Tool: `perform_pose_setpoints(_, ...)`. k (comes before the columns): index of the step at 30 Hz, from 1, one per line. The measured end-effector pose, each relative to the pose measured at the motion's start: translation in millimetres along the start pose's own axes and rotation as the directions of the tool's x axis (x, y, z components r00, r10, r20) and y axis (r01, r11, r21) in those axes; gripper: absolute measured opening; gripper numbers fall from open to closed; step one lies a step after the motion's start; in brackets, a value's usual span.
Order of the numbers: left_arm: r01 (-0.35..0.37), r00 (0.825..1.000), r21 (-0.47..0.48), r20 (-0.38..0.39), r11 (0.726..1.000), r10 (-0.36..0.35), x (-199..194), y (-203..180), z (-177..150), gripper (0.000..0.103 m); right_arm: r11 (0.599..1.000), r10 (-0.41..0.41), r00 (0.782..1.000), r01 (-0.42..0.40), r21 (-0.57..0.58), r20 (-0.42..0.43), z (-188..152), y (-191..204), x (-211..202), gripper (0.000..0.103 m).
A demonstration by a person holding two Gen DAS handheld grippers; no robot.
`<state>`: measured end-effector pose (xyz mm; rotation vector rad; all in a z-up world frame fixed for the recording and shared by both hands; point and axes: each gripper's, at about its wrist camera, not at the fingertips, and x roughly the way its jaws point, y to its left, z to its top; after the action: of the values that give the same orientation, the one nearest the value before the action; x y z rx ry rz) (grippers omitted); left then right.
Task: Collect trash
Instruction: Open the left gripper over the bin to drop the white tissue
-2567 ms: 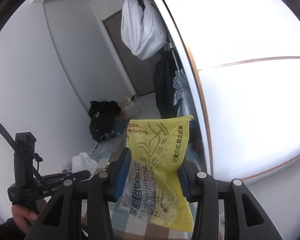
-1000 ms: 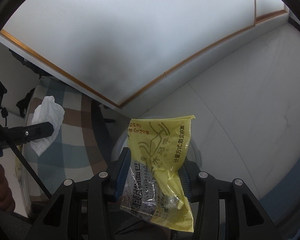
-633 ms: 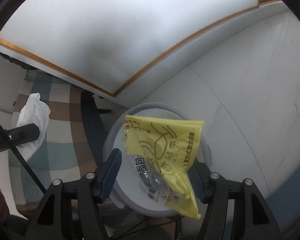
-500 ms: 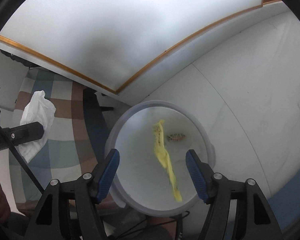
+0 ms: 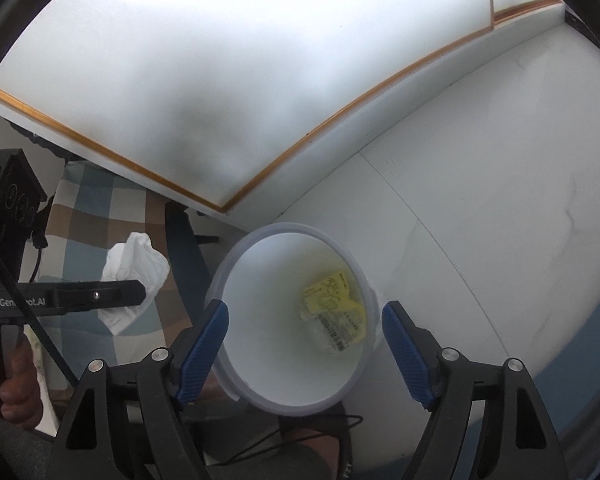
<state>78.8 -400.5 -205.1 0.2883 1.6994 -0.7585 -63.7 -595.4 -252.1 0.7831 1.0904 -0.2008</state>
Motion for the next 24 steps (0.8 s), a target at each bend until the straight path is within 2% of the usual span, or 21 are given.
perform_pose_setpoints(4, -0.012, 0.999, -0.005, -0.035, 1.0, 0.012, 4, -2, 0, 0.022, 1.0, -0.013, 0.999, 0.012, 0.013, 0.033, 0, 0, -7, 0.081)
perform_pose_setpoints(6, 0.001, 0.999, 0.002, -0.048, 1.0, -0.001, 5, -2, 0, 0.041, 1.0, -0.011, 0.999, 0.01, 0.025, 0.04, 0, -1, -9, 0.082)
perform_pose_setpoints(8, 0.05, 0.997, 0.005, -0.061, 0.999, -0.05, 6, -4, -2, 0.055, 1.0, -0.011, 0.999, 0.01, 0.027, 0.048, -1, 1, -10, 0.082)
perform_pose_setpoints(13, 0.072, 0.997, -0.026, -0.02, 0.997, -0.073, -3, 4, -8, 0.06, 1.0, 0.017, 0.995, -0.019, 0.023, 0.097, -3, 8, -18, 0.085)
perform_pose_setpoints(15, 0.072, 0.997, -0.04, 0.015, 0.997, -0.071, -9, 7, -11, 0.064, 1.0, 0.012, 0.995, -0.014, 0.019, 0.102, -4, 10, -19, 0.086)
perform_pose_setpoints(18, 0.078, 0.995, -0.036, 0.057, 0.996, -0.076, -22, 8, -17, 0.065, 1.0, 0.014, 0.996, -0.015, 0.01, 0.092, -8, 14, -19, 0.086)
perform_pose_setpoints(21, 0.093, 0.986, -0.033, 0.144, 0.995, -0.087, -42, 12, -26, 0.065, 1.0, 0.011, 0.995, -0.011, -0.005, 0.094, -9, 19, -24, 0.087)
perform_pose_setpoints(24, 0.049, 0.969, -0.034, 0.242, 0.998, -0.04, -61, 12, -30, 0.065, 1.0, 0.017, 0.994, -0.015, -0.021, 0.11, -9, 26, -36, 0.087)
